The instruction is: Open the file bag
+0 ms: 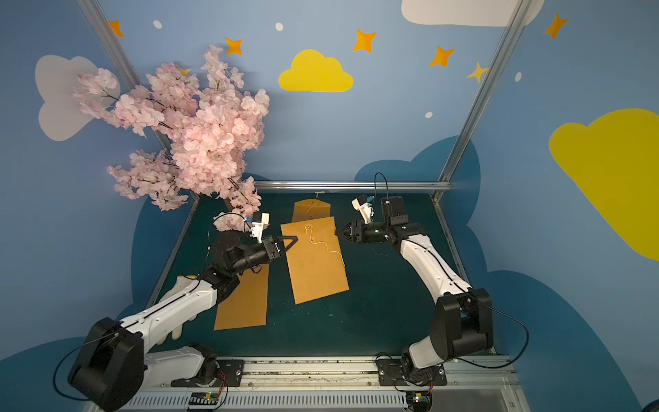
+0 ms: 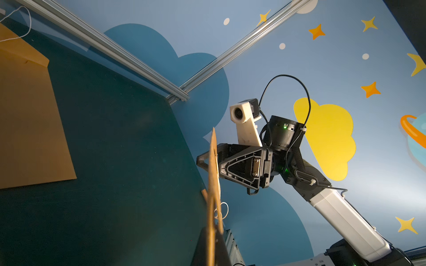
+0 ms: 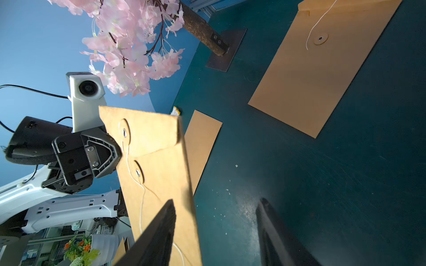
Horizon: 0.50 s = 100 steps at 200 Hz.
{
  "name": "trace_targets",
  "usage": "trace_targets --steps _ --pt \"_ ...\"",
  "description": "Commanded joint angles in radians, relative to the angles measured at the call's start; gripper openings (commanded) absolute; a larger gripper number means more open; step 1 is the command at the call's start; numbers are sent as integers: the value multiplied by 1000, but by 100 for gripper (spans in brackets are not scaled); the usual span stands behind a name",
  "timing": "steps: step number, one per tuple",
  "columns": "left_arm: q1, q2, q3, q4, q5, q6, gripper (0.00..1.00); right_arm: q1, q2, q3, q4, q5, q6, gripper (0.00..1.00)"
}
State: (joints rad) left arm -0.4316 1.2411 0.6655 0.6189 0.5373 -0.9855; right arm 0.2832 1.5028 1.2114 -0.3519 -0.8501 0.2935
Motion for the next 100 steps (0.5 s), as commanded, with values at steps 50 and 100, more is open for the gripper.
trace_targets --steps 50,100 --pt "-25 9 -1 101 6 -34 3 17 49 0 131 -41 80 58" --pt "-41 26 -16 163 -20 -57 2 22 69 -15 231 -77 166 57"
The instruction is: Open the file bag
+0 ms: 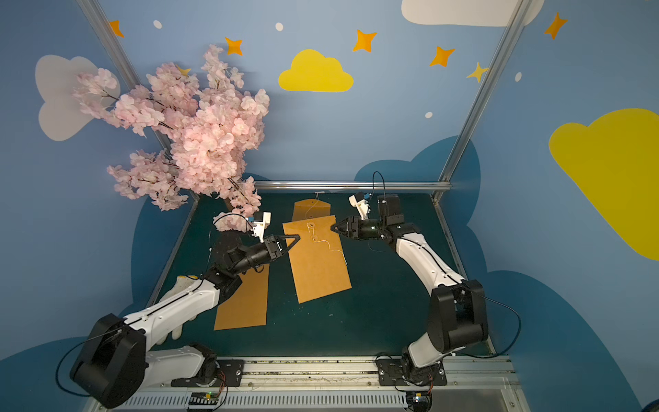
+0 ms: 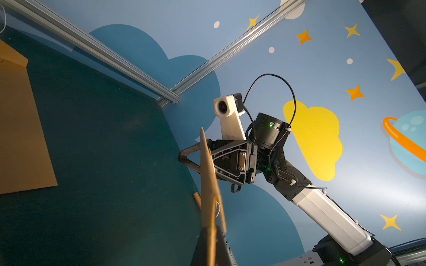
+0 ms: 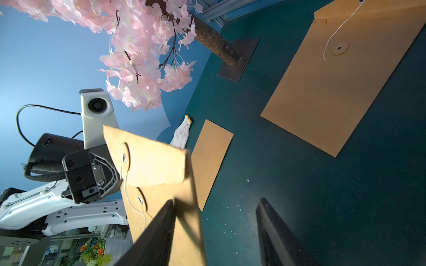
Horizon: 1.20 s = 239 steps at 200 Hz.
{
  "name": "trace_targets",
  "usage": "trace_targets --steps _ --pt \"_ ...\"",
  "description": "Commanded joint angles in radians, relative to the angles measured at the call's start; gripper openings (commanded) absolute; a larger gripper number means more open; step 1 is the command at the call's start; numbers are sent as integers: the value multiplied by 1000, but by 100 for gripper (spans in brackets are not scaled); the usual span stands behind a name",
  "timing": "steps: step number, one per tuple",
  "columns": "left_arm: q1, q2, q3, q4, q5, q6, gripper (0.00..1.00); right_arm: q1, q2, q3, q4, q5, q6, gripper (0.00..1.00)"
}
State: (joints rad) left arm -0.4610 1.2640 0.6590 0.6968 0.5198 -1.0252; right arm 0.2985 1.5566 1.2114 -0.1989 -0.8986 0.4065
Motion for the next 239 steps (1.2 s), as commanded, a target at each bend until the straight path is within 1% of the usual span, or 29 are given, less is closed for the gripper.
trace_targets --steps 1,49,98,140,196,239 --pt "-12 2 -10 87 -4 -17 3 7 16 -16 79 -30 54 58" --pt "-25 15 -25 127 -21 -34 3 8 25 -15 118 -48 87 57" --pt "-33 21 -30 129 -18 -33 3 8 19 -16 127 -62 97 57" --pt "-44 17 -33 42 -3 4 3 7 2 -3 116 -64 92 57" --pt "-51 -25 -35 -103 -2 80 3 6 -15 32 71 -65 69 57" --pt "-52 -33 -51 -117 -5 97 2 7 -15 44 67 -80 72 53"
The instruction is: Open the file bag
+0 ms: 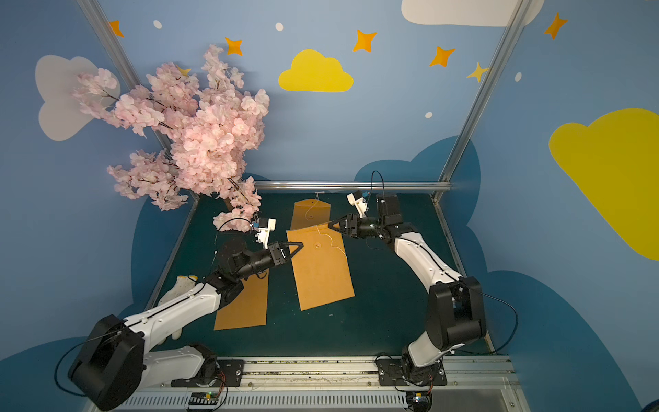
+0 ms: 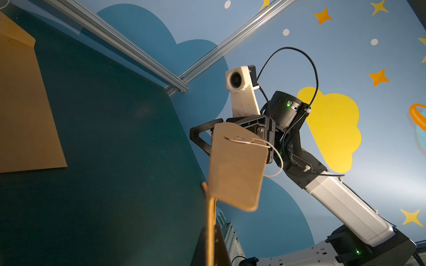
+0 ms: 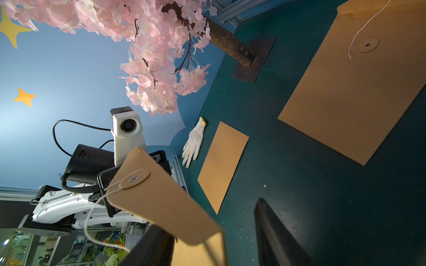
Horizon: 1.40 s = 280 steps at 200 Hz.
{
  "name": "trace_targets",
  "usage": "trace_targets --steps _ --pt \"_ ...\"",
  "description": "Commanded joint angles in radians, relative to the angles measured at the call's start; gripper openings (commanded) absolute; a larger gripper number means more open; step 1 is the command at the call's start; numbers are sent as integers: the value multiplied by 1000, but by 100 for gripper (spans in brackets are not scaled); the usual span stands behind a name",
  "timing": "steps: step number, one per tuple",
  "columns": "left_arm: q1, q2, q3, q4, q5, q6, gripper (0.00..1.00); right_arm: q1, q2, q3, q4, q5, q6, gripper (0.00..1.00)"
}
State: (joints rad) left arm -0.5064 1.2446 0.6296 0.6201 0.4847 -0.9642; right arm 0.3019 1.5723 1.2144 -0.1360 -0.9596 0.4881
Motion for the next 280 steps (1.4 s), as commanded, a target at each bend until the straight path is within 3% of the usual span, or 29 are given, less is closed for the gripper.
trace_targets --steps 1,65,132,180,218,280 --pt "-6 -14 -22 -40 29 36 2 3 -31 40 4 -19 -10 53" --pt "-9 -3 -35 -43 26 53 2 5 -40 29 50 -59 32 45" --pt "-8 -14 -36 -14 28 71 3 3 -38 19 59 -96 45 22" --pt "-8 -13 -28 -43 48 133 2 2 -34 8 106 -131 82 20" --pt "-9 7 -36 -15 55 135 2 1 -42 -1 135 -151 102 12" --pt "-9 -37 -9 0 -12 131 25 0 -61 0 71 -157 53 3"
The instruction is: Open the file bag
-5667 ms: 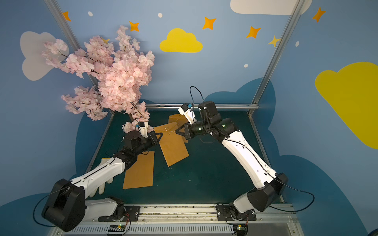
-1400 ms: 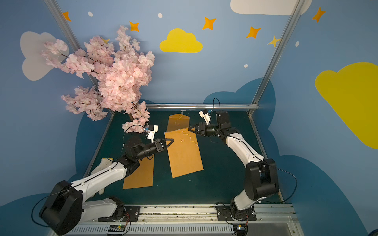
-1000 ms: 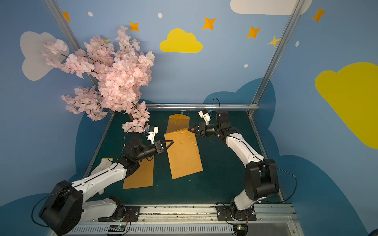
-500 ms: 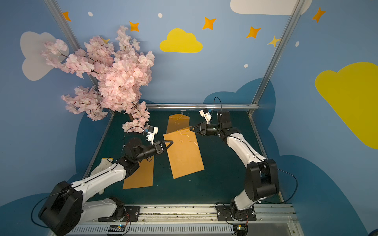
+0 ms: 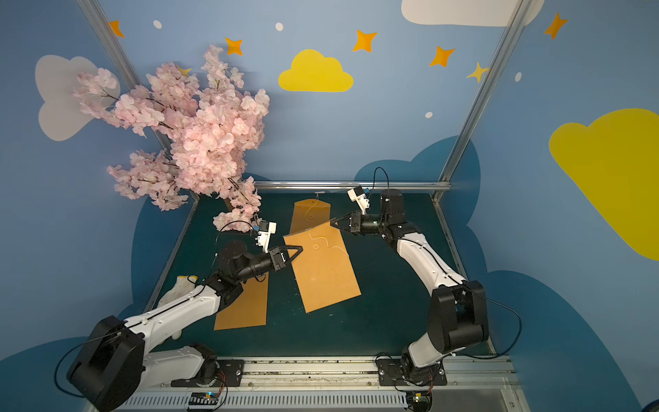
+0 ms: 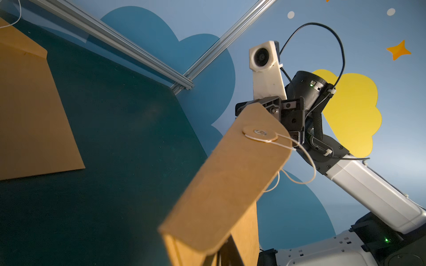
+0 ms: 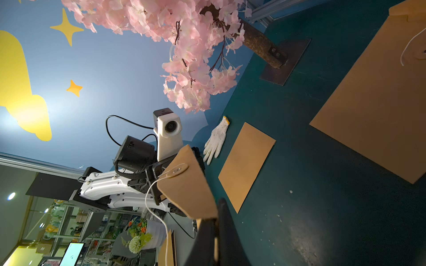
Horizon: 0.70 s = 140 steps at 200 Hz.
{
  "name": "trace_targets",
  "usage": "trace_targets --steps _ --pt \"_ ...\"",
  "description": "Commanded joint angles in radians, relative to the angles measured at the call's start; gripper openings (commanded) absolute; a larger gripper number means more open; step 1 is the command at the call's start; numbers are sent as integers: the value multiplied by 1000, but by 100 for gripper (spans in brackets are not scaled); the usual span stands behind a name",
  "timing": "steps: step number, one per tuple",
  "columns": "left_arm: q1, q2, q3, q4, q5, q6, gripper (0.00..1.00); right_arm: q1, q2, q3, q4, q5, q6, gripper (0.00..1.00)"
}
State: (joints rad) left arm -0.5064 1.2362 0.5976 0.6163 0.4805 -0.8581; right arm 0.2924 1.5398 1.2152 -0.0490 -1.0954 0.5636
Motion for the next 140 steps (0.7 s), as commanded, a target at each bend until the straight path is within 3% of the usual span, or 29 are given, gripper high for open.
trace_targets --steps 1,113,140 --pt "-9 -30 24 3 -8 25 25 10 -29 0 -17 -22 -23 3" --pt "17 -72 76 -8 -115 30 30 11 -21 -31 -6 -33 -28 0" --pt "23 -52 96 12 -121 23 24 12 -22 -38 -5 -34 -30 0"
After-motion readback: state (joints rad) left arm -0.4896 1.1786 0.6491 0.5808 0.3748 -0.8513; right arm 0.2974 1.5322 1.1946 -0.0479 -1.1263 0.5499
